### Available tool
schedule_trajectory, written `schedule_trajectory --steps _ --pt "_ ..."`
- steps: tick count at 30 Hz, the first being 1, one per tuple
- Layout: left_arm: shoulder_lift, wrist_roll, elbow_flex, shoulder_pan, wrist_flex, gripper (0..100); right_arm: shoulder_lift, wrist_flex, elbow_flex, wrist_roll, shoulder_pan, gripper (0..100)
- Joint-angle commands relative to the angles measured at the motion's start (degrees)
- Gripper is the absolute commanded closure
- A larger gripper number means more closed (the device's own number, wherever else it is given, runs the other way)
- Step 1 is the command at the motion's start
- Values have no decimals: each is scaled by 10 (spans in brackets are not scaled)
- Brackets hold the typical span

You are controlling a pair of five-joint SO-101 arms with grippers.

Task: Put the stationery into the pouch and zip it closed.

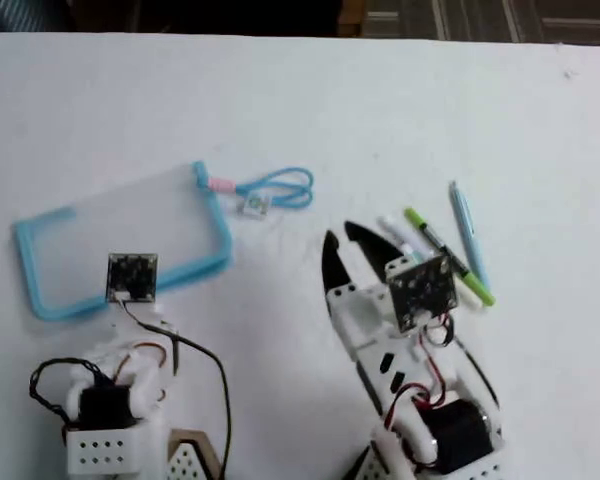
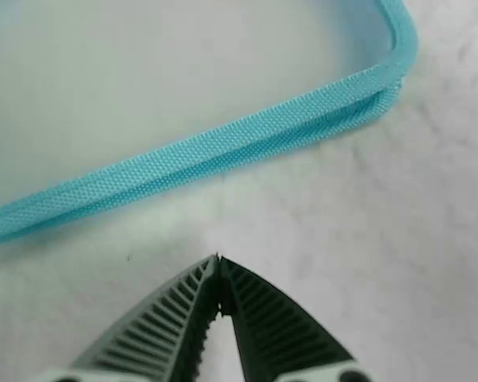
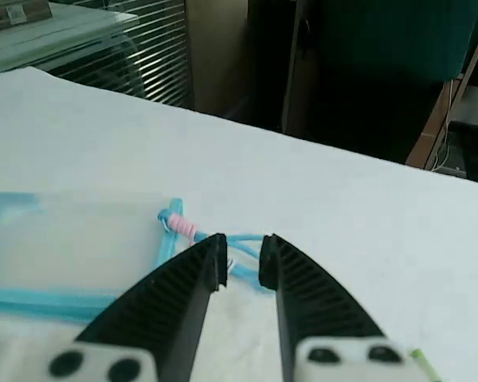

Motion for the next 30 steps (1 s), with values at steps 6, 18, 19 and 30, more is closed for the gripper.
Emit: schedule_trajectory --steps 6,18,19,30 --pt "1 1 -4 5 2 976 349 -7 -322 5 -5 915" --pt "1 1 -4 5 2 976 764 -9 -513 5 -61 807" --pt "1 1 -4 5 2 976 796 -10 -518 7 -67 778" --pt "1 1 -4 5 2 976 1092 -58 -613 250 -46 745"
